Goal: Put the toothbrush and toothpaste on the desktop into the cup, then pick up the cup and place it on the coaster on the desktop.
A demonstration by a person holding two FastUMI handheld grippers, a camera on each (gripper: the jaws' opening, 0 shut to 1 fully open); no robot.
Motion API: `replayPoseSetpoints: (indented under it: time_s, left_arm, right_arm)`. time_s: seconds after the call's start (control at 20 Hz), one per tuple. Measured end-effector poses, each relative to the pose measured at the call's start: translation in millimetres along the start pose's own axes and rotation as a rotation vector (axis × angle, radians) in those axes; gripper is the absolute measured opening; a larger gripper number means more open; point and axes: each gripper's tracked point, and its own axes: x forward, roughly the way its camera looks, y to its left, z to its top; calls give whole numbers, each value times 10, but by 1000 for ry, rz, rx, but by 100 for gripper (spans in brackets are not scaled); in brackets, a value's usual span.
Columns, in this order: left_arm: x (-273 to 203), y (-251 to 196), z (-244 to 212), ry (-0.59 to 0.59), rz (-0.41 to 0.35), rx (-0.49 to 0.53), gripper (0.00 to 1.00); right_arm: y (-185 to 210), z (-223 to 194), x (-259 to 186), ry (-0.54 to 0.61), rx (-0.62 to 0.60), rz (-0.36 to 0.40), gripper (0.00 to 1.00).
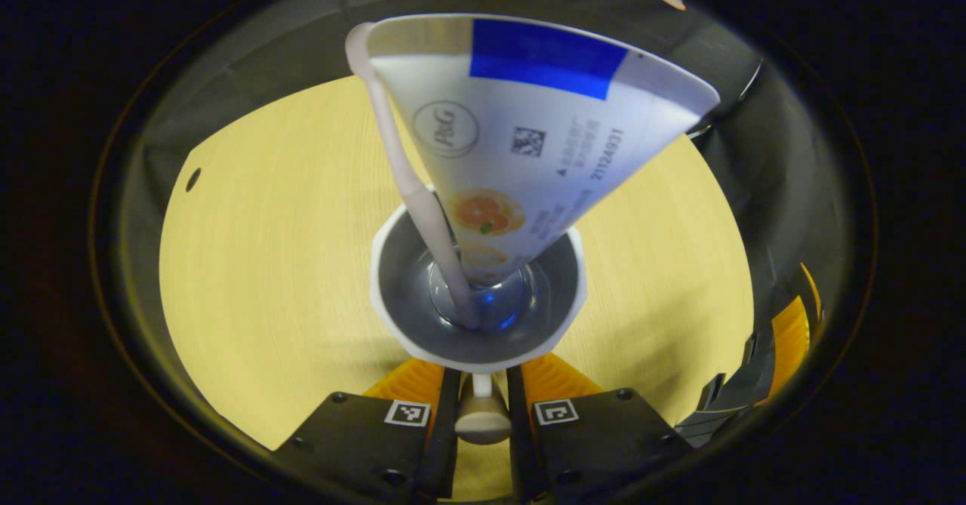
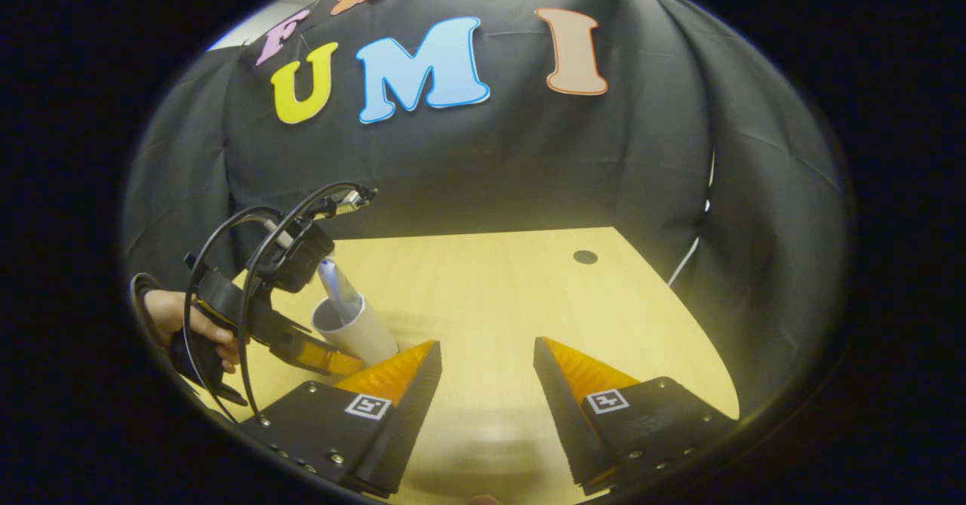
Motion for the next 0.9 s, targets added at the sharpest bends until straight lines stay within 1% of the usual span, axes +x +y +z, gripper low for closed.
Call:
replayPoseSetpoints:
  time_s: [0.3, 0.35, 0.7, 0.9]
  left_arm:
    - [87, -90, -40, 29, 2, 13, 35]
    - [89, -100, -30, 28, 9, 19, 36]
    - [120, -111, -33, 36, 35, 38, 35]
    - [121, -167, -52, 38, 22, 46, 36]
  right_arm:
    - [-123, -65, -29, 9, 21, -14, 79]
    - [-141, -77, -29, 9, 23, -15, 79]
    - [-249, -100, -45, 7, 37, -18, 79]
    - [-272, -98, -61, 3, 44, -12, 79]
